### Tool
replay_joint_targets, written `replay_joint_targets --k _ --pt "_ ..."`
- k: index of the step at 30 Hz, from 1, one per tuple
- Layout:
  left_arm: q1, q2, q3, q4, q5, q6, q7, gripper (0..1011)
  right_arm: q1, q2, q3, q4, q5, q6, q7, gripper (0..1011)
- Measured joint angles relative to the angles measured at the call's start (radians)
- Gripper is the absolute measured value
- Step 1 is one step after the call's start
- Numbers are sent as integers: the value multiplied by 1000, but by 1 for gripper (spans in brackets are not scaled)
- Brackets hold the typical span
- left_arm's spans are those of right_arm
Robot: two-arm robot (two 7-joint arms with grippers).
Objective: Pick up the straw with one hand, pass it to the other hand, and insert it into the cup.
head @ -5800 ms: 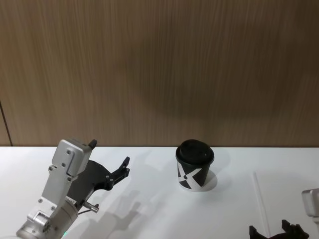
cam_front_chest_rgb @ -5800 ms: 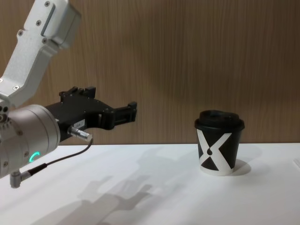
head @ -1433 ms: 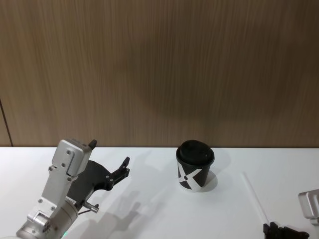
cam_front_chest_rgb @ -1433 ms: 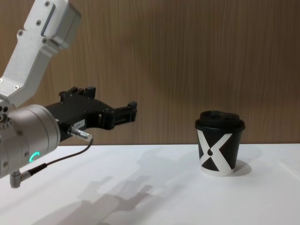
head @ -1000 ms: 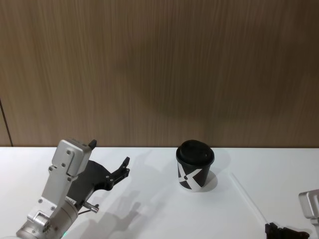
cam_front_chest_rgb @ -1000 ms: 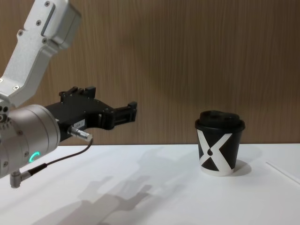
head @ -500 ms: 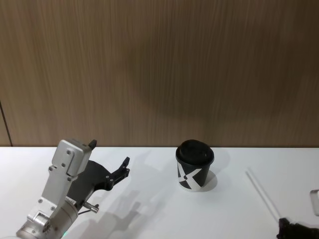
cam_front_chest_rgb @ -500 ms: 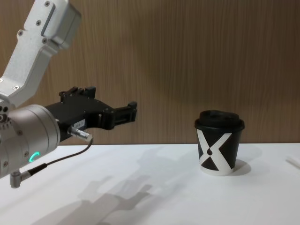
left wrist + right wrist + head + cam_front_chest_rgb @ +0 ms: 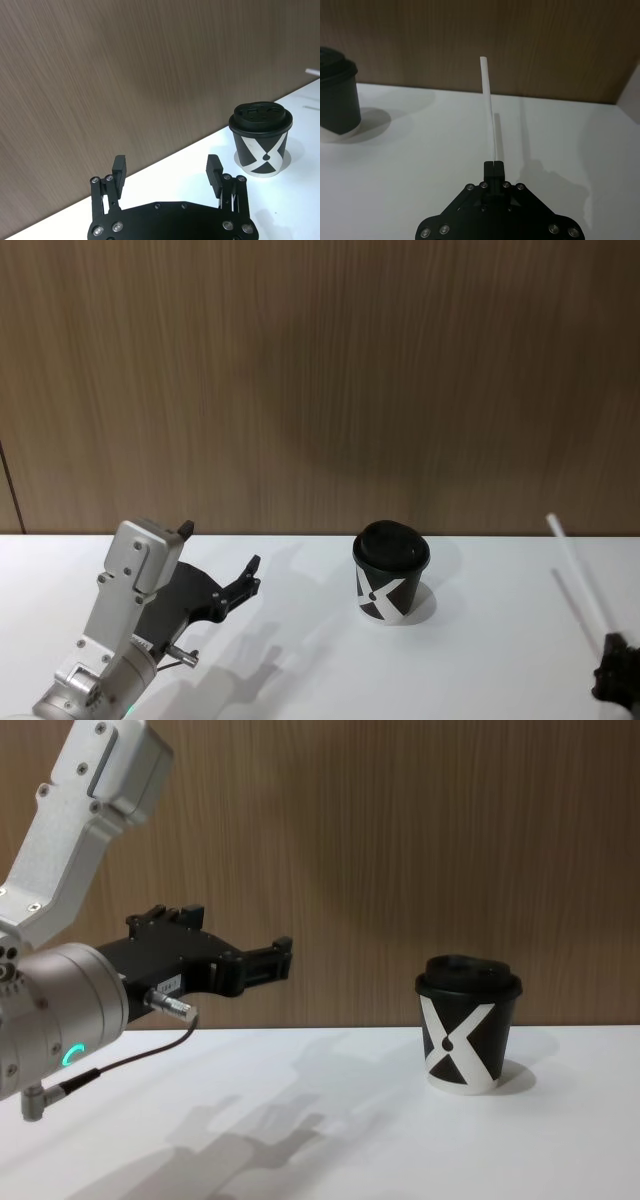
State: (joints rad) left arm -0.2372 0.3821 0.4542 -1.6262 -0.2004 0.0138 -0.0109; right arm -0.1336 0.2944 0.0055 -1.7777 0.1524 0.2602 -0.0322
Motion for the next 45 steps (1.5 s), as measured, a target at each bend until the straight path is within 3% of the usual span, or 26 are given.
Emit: replay_joint_targets --k 11,21,27,34,45 --pt "0 0 0 0 0 0 0 1003 -9 -2 40 -27 -18 -143 -11 0" --pt "0 0 0 0 0 0 0 1003 -23 18 71 -59 -7 -290 40 0" --pt "0 0 0 0 0 0 0 1003 -32 39 88 -82 26 -385 104 0" --pt "0 0 0 0 0 0 0 1003 -38 62 92 -104 69 -457 175 0" --pt "0 0 0 0 0 0 0 1003 -42 95 76 -128 148 -526 298 0"
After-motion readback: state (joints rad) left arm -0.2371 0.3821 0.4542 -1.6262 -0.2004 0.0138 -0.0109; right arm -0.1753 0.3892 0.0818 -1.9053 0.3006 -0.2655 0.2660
